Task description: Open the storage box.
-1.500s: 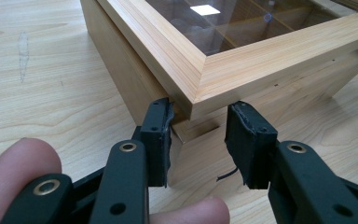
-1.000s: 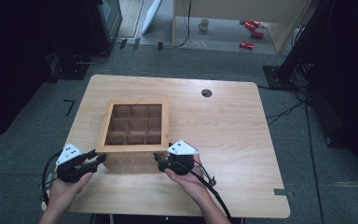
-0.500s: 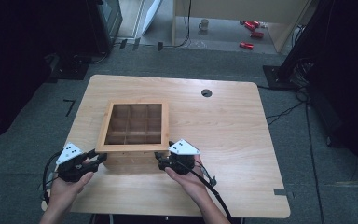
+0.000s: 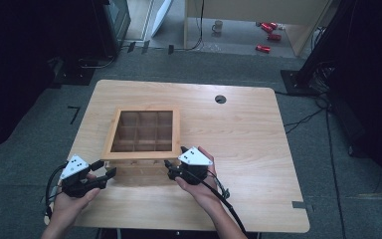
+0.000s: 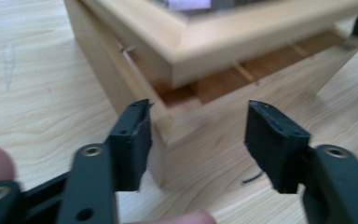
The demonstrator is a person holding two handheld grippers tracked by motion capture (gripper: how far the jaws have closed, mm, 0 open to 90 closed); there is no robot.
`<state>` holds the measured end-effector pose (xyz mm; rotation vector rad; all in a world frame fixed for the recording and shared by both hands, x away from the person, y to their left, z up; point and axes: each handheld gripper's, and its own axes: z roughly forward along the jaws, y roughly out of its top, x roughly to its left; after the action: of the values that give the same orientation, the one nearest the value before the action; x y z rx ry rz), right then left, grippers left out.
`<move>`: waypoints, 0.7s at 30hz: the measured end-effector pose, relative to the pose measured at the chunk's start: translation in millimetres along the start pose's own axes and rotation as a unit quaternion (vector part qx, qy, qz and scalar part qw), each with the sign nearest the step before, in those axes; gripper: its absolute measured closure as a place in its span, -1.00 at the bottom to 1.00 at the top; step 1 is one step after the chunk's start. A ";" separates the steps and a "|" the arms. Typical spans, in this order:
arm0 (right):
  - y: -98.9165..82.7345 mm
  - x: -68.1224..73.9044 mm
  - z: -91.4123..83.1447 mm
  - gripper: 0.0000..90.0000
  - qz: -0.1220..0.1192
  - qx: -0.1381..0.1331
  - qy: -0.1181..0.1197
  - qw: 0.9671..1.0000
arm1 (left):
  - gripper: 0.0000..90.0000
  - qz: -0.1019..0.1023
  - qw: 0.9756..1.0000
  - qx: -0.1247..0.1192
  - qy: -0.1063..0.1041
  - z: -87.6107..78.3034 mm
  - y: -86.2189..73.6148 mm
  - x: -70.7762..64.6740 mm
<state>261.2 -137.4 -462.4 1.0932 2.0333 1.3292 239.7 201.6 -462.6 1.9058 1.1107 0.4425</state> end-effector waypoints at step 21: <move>41.2 -10.3 -5.0 -0.51 -0.023 -0.020 -0.006 1.000 | -0.50 -0.038 0.996 0.069 0.051 14.5 -43.5 24.5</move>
<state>278.3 -139.8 -423.3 1.0271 2.0031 1.3318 239.5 224.8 -509.1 1.9711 1.3058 0.4344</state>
